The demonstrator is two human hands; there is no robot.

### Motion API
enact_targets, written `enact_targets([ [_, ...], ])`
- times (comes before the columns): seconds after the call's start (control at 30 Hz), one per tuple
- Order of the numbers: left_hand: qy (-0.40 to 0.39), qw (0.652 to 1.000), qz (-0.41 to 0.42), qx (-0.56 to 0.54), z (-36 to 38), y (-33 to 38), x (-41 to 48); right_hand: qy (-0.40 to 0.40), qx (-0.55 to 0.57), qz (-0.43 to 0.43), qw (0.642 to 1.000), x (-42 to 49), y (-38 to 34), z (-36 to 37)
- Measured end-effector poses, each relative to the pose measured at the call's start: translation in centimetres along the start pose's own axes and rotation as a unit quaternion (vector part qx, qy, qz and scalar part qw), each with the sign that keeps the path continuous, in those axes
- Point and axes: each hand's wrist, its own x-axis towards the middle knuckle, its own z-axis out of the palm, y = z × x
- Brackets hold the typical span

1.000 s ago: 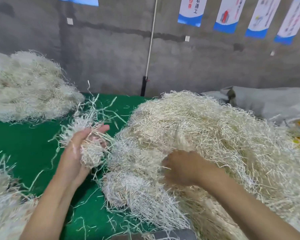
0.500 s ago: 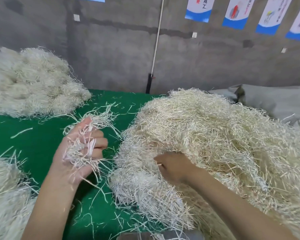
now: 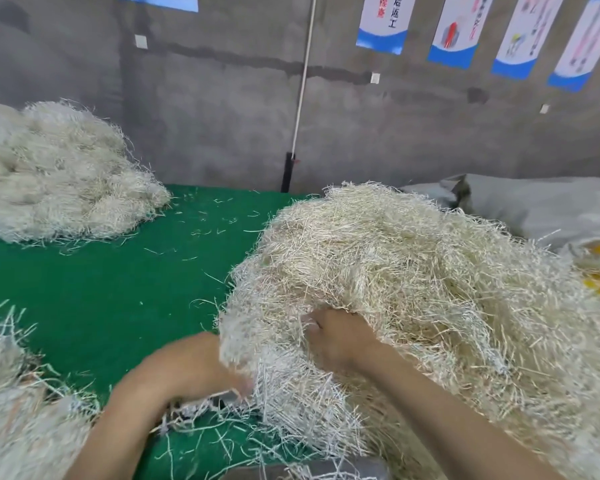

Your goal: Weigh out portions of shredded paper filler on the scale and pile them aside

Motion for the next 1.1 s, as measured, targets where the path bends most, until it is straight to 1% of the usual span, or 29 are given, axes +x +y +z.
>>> enact_targets([
  [0.03, -0.019, 0.999, -0.015, 0.027, 0.1, 0.1, 0.0, 0.0, 0.002, 0.004, 1.0, 0.1, 0.0, 0.1],
  [0.07, -0.026, 0.999, -0.001, 0.037, 0.3, -0.1, 0.1, 0.001, -0.002, 0.006, 1.0, 0.1, -0.1, 0.2],
  [0.17, -0.042, 0.996, 0.079, 0.017, -1.8, -0.7, -1.9, -0.009, 0.024, 0.009, 1.0, 0.0, 0.0, 0.5],
  [0.2, -0.028, 0.994, 0.103, 0.002, -2.7, -1.2, -2.9, -0.013, 0.035, 0.012, 0.999, 0.0, 0.1, 0.6],
  [0.23, 0.009, 0.993, 0.112, -0.025, -3.3, -1.5, -3.8, -0.014, 0.036, 0.011, 0.999, -0.1, 0.1, 0.6],
  [0.27, 0.059, 0.99, 0.103, -0.076, -3.9, -1.8, -4.5, -0.011, 0.029, 0.008, 0.999, -0.1, 0.2, 0.6],
  [0.33, 0.178, 0.963, 0.09, -0.183, -4.5, -2.1, -4.7, -0.006, 0.025, -0.001, 1.0, -0.3, 0.1, 0.5],
  [0.37, 0.216, 0.948, 0.09, -0.213, -4.3, -1.5, -4.3, -0.011, 0.044, -0.006, 0.999, -0.5, 0.1, 0.4],
  [0.4, 0.223, 0.946, 0.086, -0.219, -3.8, -0.8, -3.8, -0.022, 0.072, -0.013, 0.997, -0.8, 0.0, 0.1],
  [0.43, 0.213, 0.947, 0.088, -0.225, -3.3, 0.4, -3.3, -0.033, 0.098, -0.026, 0.994, -1.3, 0.0, -0.4],
  [0.47, 0.201, 0.95, 0.093, -0.22, -2.7, 1.3, -2.7, -0.041, 0.111, -0.043, 0.992, -1.8, 0.0, -1.2],
  [0.5, 0.193, 0.954, 0.102, -0.206, -2.1, 2.3, -2.3, -0.03, 0.106, -0.059, 0.992, -2.5, 0.0, -2.1],
  [0.53, 0.191, 0.958, 0.108, -0.183, -1.7, 2.9, -2.0, 0.0, 0.085, -0.074, 0.994, -3.3, 0.0, -3.2],
  [0.57, 0.197, 0.961, 0.113, -0.159, -1.4, 3.6, -1.8, 0.045, 0.066, -0.09, 0.993, -4.2, -0.1, -4.2],
  [0.6, 0.207, 0.964, 0.106, -0.127, -1.1, 3.8, -1.5, 0.091, 0.071, -0.107, 0.988, -5.4, -0.2, -5.3],
  [0.63, 0.221, 0.966, 0.098, -0.097, -0.7, 4.0, -1.4, 0.125, 0.099, -0.13, 0.979, -6.5, -0.3, -6.2],
  [0.67, 0.238, 0.965, 0.089, -0.067, -0.4, 4.2, -1.6, 0.14, 0.136, -0.158, 0.968, -7.8, -0.6, -6.9],
  [0.73, 0.3, 0.951, 0.072, 0.014, 0.1, 4.7, -2.5, 0.131, 0.193, -0.211, 0.949, -9.9, -1.5, -7.7],
  [0.77, 0.33, 0.94, 0.065, 0.055, 0.0, 5.2, -3.2, 0.121, 0.219, -0.222, 0.942, -10.6, -2.1, -7.6],
  [0.8, 0.341, 0.934, 0.07, 0.077, 0.1, 5.6, -3.8, 0.111, 0.243, -0.226, 0.937, -11.1, -2.9, -7.5],
  [0.87, 0.322, 0.934, 0.127, 0.094, 0.1, 6.8, -5.0, 0.11, 0.3, -0.234, 0.918, -11.6, -4.2, -7.3],
  [0.93, 0.275, 0.941, 0.189, 0.06, -0.3, 8.4, -6.2, 0.122, 0.398, -0.244, 0.876, -11.8, -4.8, -7.4],
  [0.97, 0.247, 0.947, 0.205, 0.027, -0.4, 8.9, -6.6, 0.144, 0.428, -0.232, 0.862, -12.0, -4.8, -7.3],
  [1.03, 0.22, 0.954, 0.204, -0.007, -0.3, 9.5, -7.4, 0.208, 0.442, -0.182, 0.854, -12.4, -4.2, -6.6],
  [1.1, 0.221, 0.952, 0.212, -0.005, 0.2, 9.3, -7.8, 0.236, 0.47, -0.136, 0.84, -13.1, -3.6, -6.0],
])
